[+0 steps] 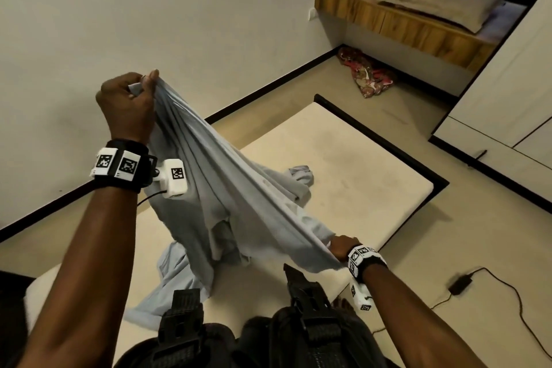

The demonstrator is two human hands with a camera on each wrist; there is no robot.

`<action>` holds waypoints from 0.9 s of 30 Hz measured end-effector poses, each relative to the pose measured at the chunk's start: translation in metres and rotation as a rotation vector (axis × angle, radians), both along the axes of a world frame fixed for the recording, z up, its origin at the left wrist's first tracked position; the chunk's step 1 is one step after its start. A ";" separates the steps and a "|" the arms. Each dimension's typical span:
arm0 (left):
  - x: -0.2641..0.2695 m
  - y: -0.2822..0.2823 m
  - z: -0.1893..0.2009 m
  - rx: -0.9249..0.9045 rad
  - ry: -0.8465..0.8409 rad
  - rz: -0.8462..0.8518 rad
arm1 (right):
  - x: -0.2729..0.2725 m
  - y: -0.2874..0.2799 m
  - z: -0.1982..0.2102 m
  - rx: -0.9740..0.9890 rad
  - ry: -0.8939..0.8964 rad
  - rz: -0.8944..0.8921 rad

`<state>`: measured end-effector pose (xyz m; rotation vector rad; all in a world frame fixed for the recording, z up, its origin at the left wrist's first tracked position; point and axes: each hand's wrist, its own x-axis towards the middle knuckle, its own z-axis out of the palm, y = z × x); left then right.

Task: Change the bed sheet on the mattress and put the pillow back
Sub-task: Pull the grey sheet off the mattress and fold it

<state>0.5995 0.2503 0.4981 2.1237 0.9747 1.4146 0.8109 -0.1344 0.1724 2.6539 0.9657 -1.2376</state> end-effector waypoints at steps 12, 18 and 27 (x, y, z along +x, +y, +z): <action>-0.020 0.000 -0.012 -0.030 -0.001 0.055 | 0.005 -0.054 -0.024 0.009 -0.198 -0.447; -0.016 -0.016 -0.015 -0.013 0.007 0.009 | -0.001 -0.049 -0.018 0.171 0.004 -0.396; -0.006 -0.024 -0.024 -0.035 0.035 -0.036 | -0.006 -0.029 0.030 1.147 1.146 -1.363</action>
